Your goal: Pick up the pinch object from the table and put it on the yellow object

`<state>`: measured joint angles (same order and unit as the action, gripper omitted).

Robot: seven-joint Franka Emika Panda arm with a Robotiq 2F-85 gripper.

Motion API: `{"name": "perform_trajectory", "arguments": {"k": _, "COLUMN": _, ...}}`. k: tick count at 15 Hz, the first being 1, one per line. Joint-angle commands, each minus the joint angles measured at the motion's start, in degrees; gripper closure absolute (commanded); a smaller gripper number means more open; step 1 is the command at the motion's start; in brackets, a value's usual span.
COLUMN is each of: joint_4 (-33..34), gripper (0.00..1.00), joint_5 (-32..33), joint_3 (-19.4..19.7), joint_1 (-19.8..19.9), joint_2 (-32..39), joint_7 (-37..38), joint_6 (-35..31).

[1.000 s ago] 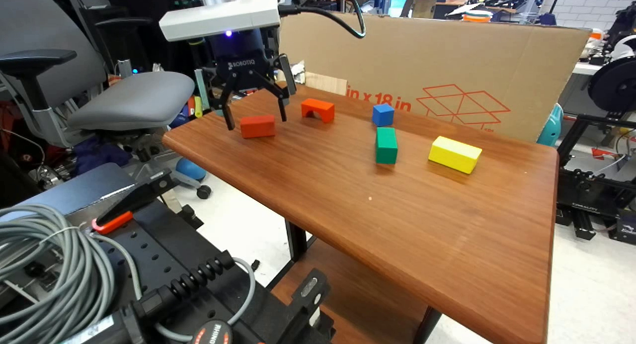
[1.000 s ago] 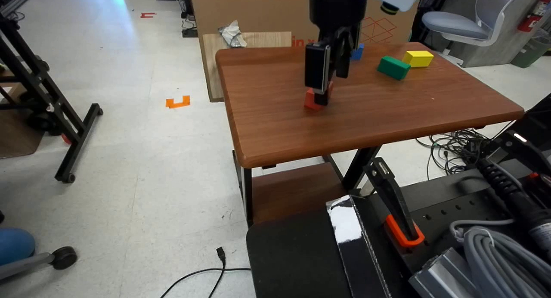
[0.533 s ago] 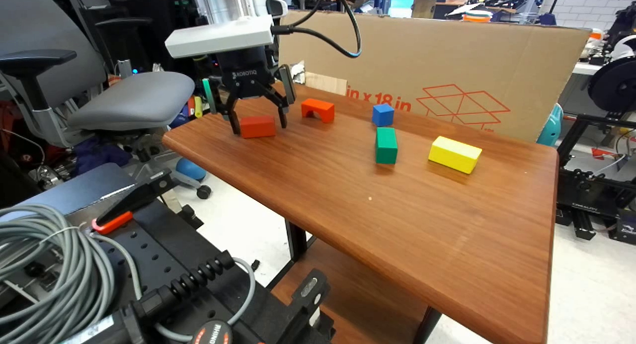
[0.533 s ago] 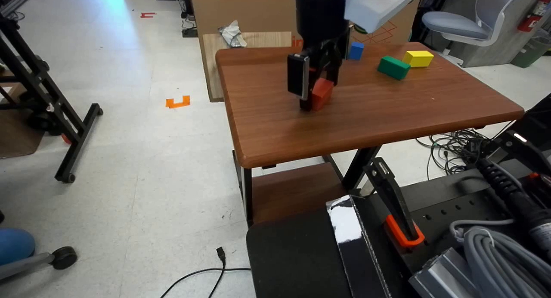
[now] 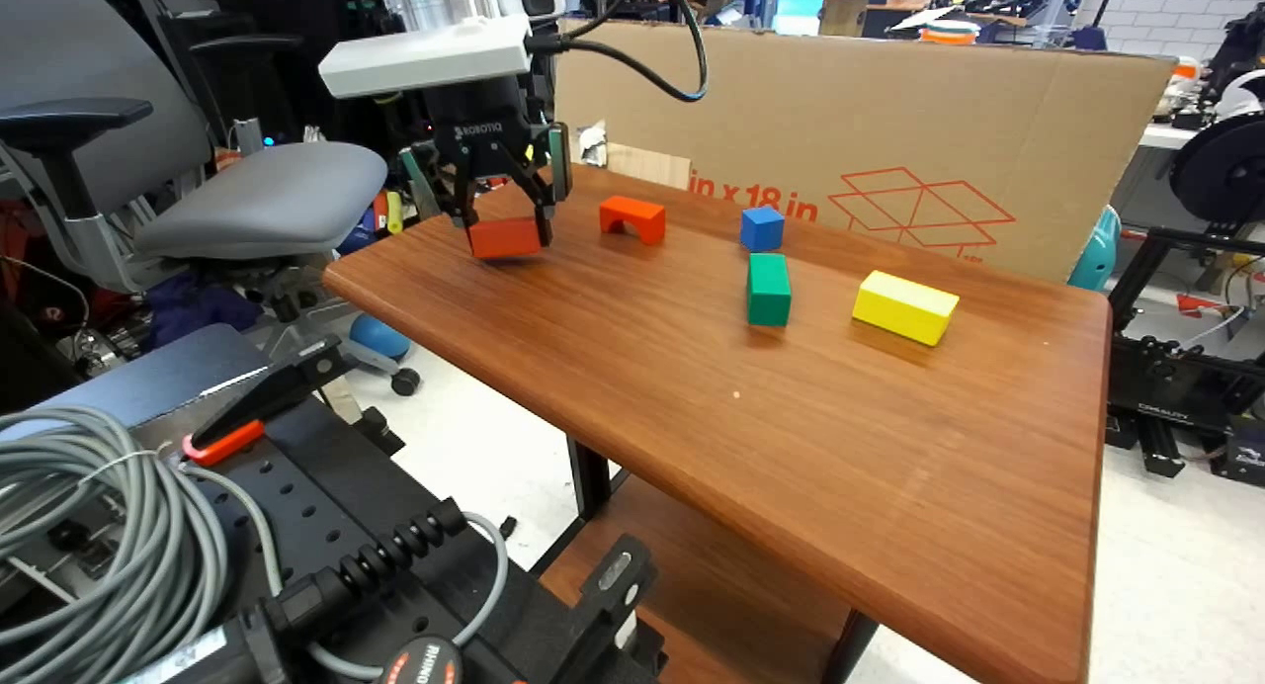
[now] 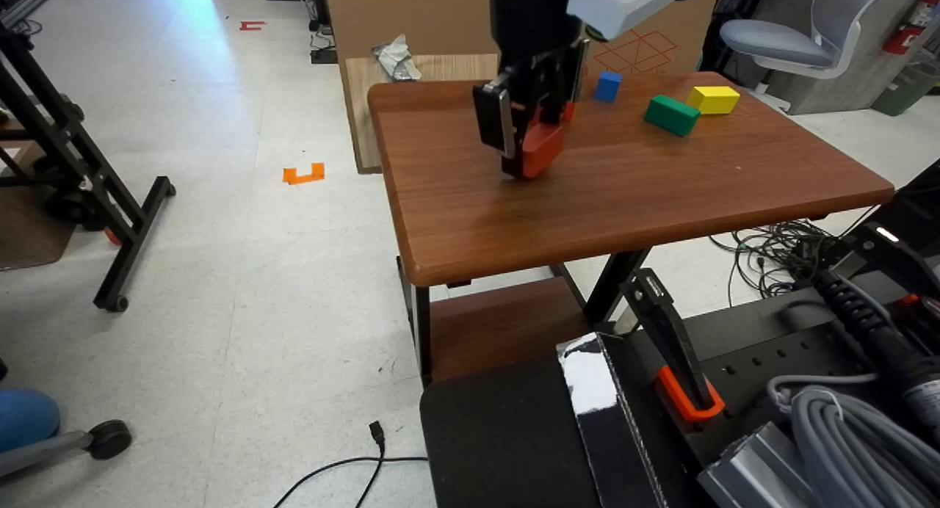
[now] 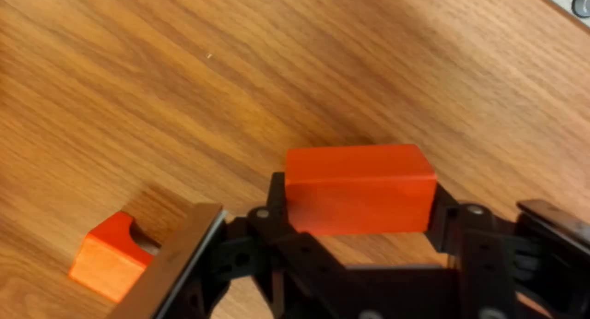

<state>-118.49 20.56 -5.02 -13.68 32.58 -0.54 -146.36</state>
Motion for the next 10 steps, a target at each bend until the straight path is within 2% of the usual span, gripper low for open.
{"name": "perform_trajectory", "arguments": {"k": 1, "joint_4": -3.36, "gripper": 0.58, "joint_5": -3.50, "joint_3": -0.47, "joint_1": 2.16, "joint_2": -5.10, "joint_7": -1.43, "joint_6": -0.36}}
{"name": "perform_trajectory", "arguments": {"k": 7, "joint_4": -4.75, "gripper": 0.58, "joint_5": -9.04, "joint_3": 2.63, "joint_1": 8.52, "joint_2": -11.29, "joint_7": -1.62, "joint_6": 0.85}}
{"name": "perform_trajectory", "arguments": {"k": 10, "joint_4": -2.99, "gripper": 0.58, "joint_5": -7.89, "joint_3": 6.28, "joint_1": 10.39, "joint_2": -11.67, "joint_7": 1.26, "joint_6": 0.88}}
